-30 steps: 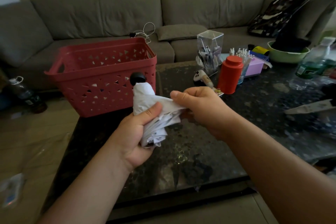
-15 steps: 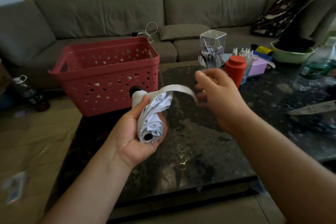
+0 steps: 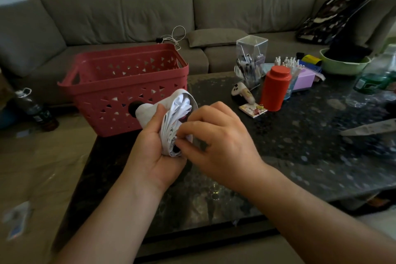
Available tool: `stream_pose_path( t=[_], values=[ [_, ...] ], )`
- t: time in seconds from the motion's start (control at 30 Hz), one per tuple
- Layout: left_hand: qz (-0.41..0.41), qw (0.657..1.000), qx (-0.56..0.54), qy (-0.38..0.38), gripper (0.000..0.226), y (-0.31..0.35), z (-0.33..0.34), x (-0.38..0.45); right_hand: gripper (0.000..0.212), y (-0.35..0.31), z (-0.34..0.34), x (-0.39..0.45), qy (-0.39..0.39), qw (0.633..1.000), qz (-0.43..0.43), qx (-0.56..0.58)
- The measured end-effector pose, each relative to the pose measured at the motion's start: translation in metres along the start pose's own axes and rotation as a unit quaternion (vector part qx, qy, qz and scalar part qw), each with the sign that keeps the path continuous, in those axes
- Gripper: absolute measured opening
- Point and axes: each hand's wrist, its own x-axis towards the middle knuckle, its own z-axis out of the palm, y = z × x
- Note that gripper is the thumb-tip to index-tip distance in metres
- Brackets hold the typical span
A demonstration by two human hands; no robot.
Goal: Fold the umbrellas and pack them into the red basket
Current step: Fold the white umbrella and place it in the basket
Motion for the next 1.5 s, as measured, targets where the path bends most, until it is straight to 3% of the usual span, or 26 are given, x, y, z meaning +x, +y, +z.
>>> stream_pose_path(
  t=[0.13,0.27,0.33,0.4,0.47,0.57,0.7,0.83,1.07,1.33,1.43,1.5],
  values=[
    [0.020,1.000,0.018,0.008,0.060,0.001,0.002,0.000,0.010,-0.006,0.001,0.000,0.007,1.000,-0.016,-0.024],
    [-0.072,0.993,-0.076,-0.052,0.048,-0.003,0.000,-0.005,0.011,-0.015,0.001,-0.001,0.009,0.995,-0.070,-0.076],
    [-0.076,0.990,-0.101,-0.065,0.046,-0.003,-0.001,-0.005,0.009,-0.015,0.002,-0.002,0.001,0.996,-0.062,-0.070],
    [-0.024,0.998,-0.054,-0.035,0.045,-0.001,0.000,-0.002,0.005,-0.012,0.001,-0.001,-0.007,1.000,-0.018,-0.010],
    [0.025,1.000,-0.008,-0.010,0.046,0.002,0.002,0.001,0.005,-0.009,-0.002,0.002,0.009,0.990,0.080,0.112],
    [0.058,0.998,0.011,0.016,0.039,0.003,-0.003,0.004,0.006,-0.008,-0.010,0.009,0.049,0.931,0.257,0.256],
    [0.051,0.998,0.023,0.002,0.042,-0.006,-0.003,0.002,0.011,-0.009,-0.012,0.014,0.057,0.860,0.346,0.372],
    [0.053,0.995,0.084,-0.022,0.045,-0.013,0.003,-0.002,0.018,-0.013,-0.011,0.018,0.063,0.832,0.355,0.421],
    [0.074,0.990,0.118,0.011,0.040,-0.015,0.005,-0.003,0.019,-0.014,-0.019,0.018,0.058,0.784,0.369,0.495],
    [0.124,0.979,0.154,0.048,0.051,-0.021,0.012,-0.009,0.022,-0.018,-0.014,0.020,0.070,0.787,0.381,0.481],
    [0.179,0.966,0.176,0.061,0.053,-0.027,0.015,-0.011,0.017,-0.021,-0.007,0.019,0.077,0.773,0.390,0.494],
    [0.218,0.956,0.178,0.077,0.057,-0.031,0.018,-0.012,0.018,-0.022,-0.003,0.017,0.093,0.791,0.398,0.455]
  ],
)
